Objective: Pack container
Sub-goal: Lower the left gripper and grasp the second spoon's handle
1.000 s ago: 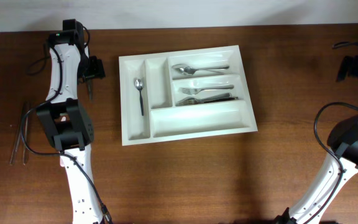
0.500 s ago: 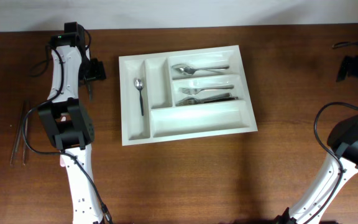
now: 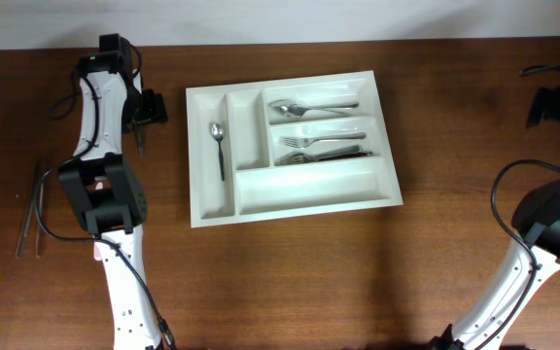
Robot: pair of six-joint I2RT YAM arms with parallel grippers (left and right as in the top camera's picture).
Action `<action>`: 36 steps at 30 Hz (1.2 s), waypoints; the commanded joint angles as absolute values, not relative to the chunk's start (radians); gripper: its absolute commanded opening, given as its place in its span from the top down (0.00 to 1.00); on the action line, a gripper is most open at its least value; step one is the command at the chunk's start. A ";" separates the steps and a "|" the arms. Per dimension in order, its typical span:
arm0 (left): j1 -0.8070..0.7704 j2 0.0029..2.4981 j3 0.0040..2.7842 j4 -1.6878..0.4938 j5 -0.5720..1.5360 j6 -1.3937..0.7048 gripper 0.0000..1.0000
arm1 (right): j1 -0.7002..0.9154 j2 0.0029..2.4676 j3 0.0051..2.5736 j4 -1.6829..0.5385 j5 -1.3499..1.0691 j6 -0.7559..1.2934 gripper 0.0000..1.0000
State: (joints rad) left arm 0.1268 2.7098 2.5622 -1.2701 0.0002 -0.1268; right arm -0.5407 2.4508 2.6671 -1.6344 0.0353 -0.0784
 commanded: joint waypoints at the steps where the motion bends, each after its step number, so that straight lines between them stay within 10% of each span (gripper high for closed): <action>1: 0.144 2.734 2.569 -1.269 0.034 -0.118 0.17 | -0.537 2.447 2.664 -1.634 0.030 -0.070 0.01; 36: 0.160 2.734 2.569 -1.285 0.019 -0.117 0.98 | -0.536 2.447 2.664 -1.634 0.030 -0.070 0.01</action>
